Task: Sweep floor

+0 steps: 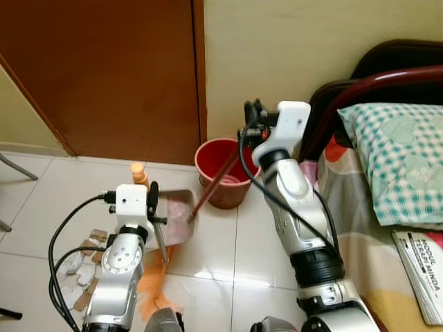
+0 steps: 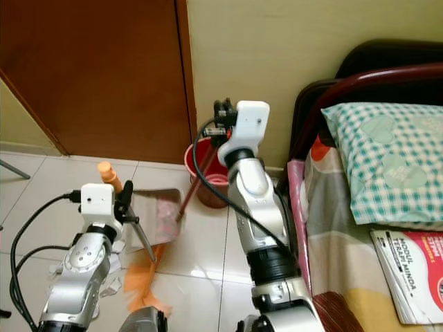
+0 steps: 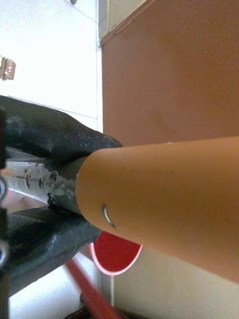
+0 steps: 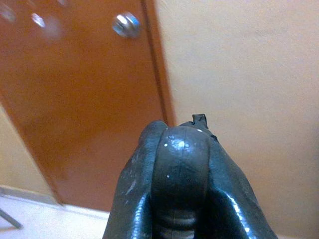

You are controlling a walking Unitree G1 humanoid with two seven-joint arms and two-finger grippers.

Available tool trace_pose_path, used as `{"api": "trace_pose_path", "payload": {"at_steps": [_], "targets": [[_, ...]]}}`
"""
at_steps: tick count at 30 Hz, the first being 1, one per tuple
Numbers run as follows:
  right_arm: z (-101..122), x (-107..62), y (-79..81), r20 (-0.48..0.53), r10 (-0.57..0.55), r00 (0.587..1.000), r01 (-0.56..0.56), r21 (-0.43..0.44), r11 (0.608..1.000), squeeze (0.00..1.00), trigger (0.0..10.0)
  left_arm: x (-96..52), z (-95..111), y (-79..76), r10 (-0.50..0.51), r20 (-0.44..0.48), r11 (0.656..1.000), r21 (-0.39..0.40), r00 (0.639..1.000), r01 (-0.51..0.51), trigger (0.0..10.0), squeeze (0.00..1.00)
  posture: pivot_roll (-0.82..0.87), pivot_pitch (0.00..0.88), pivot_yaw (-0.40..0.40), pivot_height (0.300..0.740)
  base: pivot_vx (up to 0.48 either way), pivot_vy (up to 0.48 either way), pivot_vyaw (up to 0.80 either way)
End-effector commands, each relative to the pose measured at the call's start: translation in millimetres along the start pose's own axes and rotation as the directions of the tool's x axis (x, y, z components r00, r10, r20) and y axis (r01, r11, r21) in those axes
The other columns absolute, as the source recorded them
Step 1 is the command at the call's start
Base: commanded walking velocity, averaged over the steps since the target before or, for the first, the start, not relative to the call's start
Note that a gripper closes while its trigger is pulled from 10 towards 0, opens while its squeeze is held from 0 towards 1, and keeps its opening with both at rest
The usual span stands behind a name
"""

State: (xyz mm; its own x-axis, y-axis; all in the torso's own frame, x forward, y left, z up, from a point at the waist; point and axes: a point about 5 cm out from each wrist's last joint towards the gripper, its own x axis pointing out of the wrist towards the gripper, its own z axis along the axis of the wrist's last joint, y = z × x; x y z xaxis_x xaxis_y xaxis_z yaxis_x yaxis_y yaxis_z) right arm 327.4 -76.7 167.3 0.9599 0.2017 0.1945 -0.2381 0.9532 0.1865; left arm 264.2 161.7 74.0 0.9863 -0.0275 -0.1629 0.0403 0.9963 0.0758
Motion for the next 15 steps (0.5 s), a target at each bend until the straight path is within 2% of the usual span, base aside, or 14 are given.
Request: {"api": "trace_pose_path", "payload": {"at_steps": [1,2,4,5,8,10,12,15], "targets": [[-1.4,-5.9,-11.7,-0.006,-0.061,0.998,0.061,-0.027,0.998,0.0,10.0,-5.0,-23.1,-3.1,-0.034,-0.132,0.999,-0.007,0.991,0.033,10.0,0.0,0.0,0.094,-0.016,0.74,0.0,0.0,0.0],[-5.6,-8.5,-17.2,-0.024,-0.088,0.996,0.087,-0.037,0.996,0.0,10.0,-4.5,-23.5,-3.6,-0.042,-0.137,0.999,-0.005,0.99,0.042,10.0,0.0,0.0,0.092,-0.015,0.74,0.0,0.0,0.0],[-5.6,-8.5,-17.2,-0.024,-0.088,0.996,0.087,-0.037,0.996,0.0,10.0,-4.5,-23.5,-3.6,-0.042,-0.137,0.999,-0.005,0.99,0.042,10.0,0.0,0.0,0.092,-0.015,0.74,0.0,0.0,0.0],[-10.8,-11.8,-26.5,-0.046,-0.133,0.99,0.131,-0.043,0.99,0.0,10.0,-3.4,-23.4,-3.8,-0.057,-0.14,0.998,-0.001,0.988,0.058,10.0,0.0,0.01,0.087,-0.013,0.74,0.0,0.0,0.0],[-14.8,-15.5,-39.2,-0.052,-0.182,0.982,0.178,-0.072,0.981,0.0,10.0,-2.2,-23.2,-2.8,-0.072,-0.146,0.997,0.009,0.987,0.074,10.0,0.0,0.03,0.085,-0.005,0.74,0.0,0.0,0.0],[-15.1,-16.3,-41.6,-0.051,-0.188,0.981,0.184,-0.078,0.98,0.0,10.0,-2.3,-23.2,-3.1,-0.076,-0.148,0.997,0.012,0.986,0.078,10.0,0.0,0.03,0.085,-0.005,0.74,0.0,0.0,0.0],[-19.2,-21.3,-58.2,-0.06,-0.236,0.97,0.228,-0.116,0.967,0.0,10.0,-1.7,-21.3,-8.0,-0.099,-0.144,0.995,0.021,0.985,0.103,10.0,0.0,0.11,0.081,-0.039,0.74,0.0,0.0,0.0],[-28.4,-30.9,-79.6,-0.104,-0.29,0.951,0.272,-0.161,0.949,0.0,10.0,-0.3,-16.6,-12.8,-0.114,-0.119,0.993,0.029,0.986,0.119,10.0,0.0,0.11,0.08,-0.058,0.74,0.0,0.0,0.0]]}}
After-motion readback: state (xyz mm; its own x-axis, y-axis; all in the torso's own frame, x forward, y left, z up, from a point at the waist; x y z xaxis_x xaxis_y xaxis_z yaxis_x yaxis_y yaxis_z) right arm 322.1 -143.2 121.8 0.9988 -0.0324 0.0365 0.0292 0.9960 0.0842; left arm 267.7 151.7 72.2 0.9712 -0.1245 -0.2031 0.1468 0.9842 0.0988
